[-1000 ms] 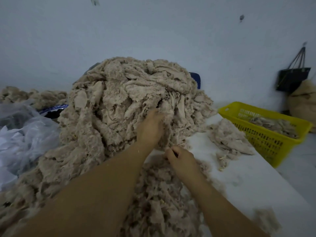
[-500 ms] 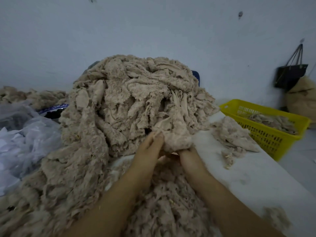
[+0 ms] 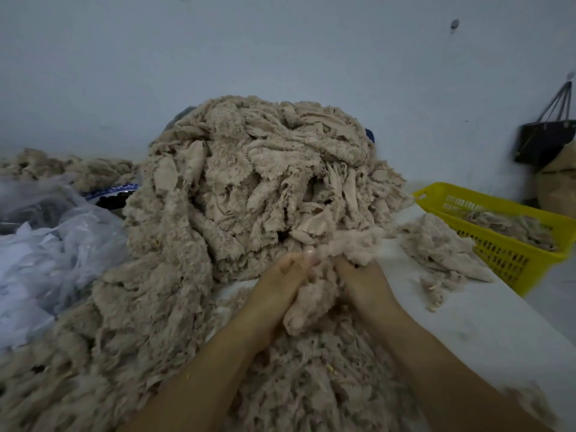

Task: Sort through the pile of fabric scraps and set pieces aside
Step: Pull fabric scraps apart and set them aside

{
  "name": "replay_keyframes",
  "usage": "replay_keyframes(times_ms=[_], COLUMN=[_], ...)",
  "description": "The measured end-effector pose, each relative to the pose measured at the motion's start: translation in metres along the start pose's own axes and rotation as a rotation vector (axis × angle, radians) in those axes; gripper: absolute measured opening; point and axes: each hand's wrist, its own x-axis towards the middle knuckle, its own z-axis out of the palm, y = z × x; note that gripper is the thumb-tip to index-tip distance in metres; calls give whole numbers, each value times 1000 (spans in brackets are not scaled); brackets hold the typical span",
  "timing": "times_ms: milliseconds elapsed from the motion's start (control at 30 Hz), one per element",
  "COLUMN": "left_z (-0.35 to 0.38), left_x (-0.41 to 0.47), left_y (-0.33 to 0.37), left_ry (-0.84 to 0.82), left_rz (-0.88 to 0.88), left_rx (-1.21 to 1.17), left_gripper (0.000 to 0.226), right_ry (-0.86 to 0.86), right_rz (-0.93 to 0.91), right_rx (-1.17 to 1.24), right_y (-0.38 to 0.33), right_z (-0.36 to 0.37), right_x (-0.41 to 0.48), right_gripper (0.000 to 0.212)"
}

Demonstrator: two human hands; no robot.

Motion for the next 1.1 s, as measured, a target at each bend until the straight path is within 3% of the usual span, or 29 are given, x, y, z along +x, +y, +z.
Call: replay_keyframes(times_ms=[100,267,333,400,467,600,700,767,900,1033,1100], left_z=[-1,-3,0,0,-2,-2,-8,-13,-15,-16,-17], left_x=[1,3,2,2,-1,-3,2,5,11,11,12], left_y=[-2,-7,-6,-4,-2,-4,-2,-1,0,-4,-8], left_ry=[9,-44,-75,-96,-116,32,167,214,291,305,279], left_rz=[43,-49,-89,-118,-109,-137,-203,-225,-262,-214,-210], left_rx=[185,-89,-234,-343,-328,-225,-335,-399,-498,-556,-586], left_gripper=[50,29,33,49,47,34,24,21,43,56,61], right_ry=[-51,-133,-170,-227,-236,-115,-48,-15,40,4,-44], right_rz=[-206,-207,-129,46,200,274,254,213,177,231,265], right_rx=[-254,-136,-68,54,219,503,499,391,225,448,503], right_y=[9,5,4,5,4,-3,-4,-3,-2,-7,-10], right_z=[11,16,19,20,19,10,6,5,7,10,11], right_x=[-8,-15,-18,-21,-19,-11,-8,-9,-12,-14,-15], right_gripper=[25,26,16,46,55,29,13,13,38,30,37])
